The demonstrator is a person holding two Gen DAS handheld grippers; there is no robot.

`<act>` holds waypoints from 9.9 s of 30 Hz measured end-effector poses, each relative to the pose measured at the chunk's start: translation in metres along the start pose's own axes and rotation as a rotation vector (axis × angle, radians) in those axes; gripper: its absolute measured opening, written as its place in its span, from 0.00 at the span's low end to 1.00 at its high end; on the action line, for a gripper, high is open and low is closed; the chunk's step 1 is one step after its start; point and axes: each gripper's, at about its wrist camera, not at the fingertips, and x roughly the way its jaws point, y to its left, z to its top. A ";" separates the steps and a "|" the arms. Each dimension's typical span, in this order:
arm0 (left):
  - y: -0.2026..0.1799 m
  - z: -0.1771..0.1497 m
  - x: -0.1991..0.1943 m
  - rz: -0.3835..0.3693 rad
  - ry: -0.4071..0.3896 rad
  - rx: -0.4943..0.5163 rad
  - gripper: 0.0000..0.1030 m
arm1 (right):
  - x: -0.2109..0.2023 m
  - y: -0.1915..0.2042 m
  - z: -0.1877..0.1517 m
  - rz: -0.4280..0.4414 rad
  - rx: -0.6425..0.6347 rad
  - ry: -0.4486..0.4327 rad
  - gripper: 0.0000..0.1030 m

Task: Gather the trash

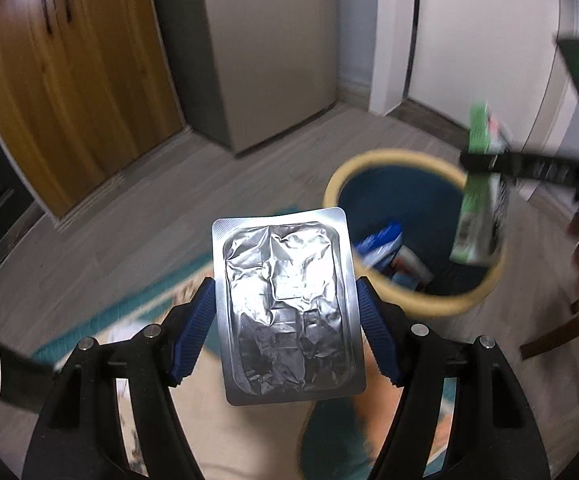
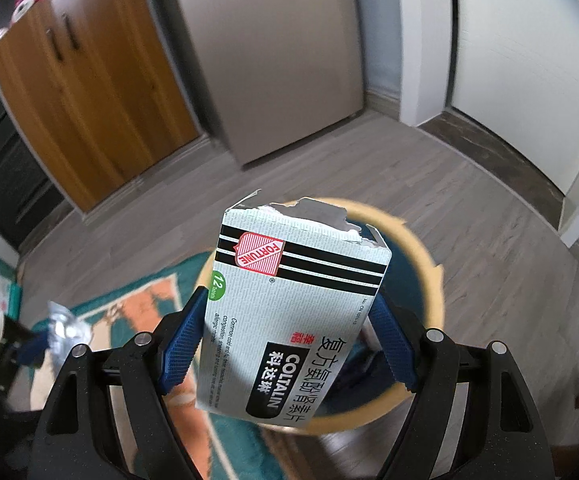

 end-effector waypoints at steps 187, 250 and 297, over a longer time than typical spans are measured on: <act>0.129 -0.060 -0.063 0.070 -0.033 -0.363 0.29 | -0.057 0.195 -0.079 0.270 -0.528 0.091 0.08; -0.084 0.021 0.098 -0.126 0.019 0.097 0.59 | 0.060 -0.034 -0.031 0.038 -0.218 0.220 0.09; -0.047 -0.014 -0.109 -0.025 -0.233 -0.043 0.94 | -0.148 -0.015 -0.061 -0.016 -0.105 -0.194 0.95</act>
